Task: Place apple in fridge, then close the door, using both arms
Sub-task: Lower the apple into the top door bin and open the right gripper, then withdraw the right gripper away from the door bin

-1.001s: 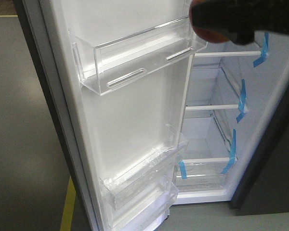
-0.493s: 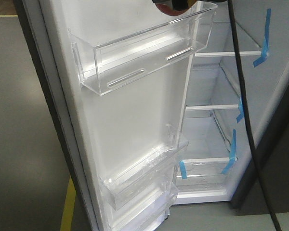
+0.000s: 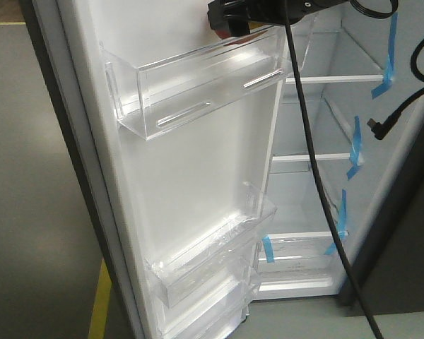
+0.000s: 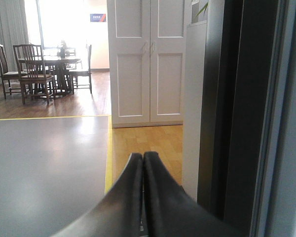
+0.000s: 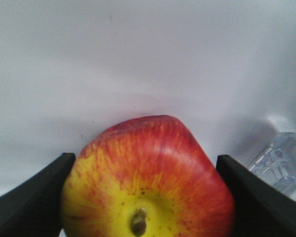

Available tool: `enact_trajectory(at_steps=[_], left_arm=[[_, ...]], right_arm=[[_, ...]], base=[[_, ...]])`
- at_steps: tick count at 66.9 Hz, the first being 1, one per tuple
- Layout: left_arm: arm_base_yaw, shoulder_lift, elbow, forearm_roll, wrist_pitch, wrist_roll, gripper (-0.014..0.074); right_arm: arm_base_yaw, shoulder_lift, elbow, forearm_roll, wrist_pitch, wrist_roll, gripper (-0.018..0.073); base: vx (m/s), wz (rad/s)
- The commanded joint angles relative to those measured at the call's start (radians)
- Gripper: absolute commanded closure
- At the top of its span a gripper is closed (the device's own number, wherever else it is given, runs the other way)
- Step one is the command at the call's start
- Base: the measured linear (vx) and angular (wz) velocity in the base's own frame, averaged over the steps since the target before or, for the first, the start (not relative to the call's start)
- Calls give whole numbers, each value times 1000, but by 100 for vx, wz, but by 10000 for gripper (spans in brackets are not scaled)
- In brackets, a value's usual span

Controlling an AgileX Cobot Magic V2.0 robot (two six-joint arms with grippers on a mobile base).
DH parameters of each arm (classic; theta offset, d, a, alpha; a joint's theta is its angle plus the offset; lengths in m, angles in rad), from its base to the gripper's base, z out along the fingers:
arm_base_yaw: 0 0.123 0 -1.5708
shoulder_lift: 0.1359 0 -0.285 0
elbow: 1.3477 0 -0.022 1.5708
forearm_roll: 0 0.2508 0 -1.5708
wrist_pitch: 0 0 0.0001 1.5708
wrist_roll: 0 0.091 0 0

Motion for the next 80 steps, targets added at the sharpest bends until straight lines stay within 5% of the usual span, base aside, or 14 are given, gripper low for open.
enact_trajectory(at_steps=[1, 26, 54, 80], left_arm=[[0, -15, -17, -10, -64, -2, 603], [0, -15, -17, -10, -64, -2, 603], [0, -15, -17, -10, -64, -2, 603], [0, -15, -17, -10, -64, -2, 603]], right_arm=[[-6, -44, -35, -3, -93, -5, 205], [-6, -75, -35, -4, -69, -4, -60], [-6, -230, 17, 1, -11, -1, 20], [-2, -581, 610, 125, -266, -70, 46]], base=[[0, 0], [0, 0], [0, 0], [0, 0]])
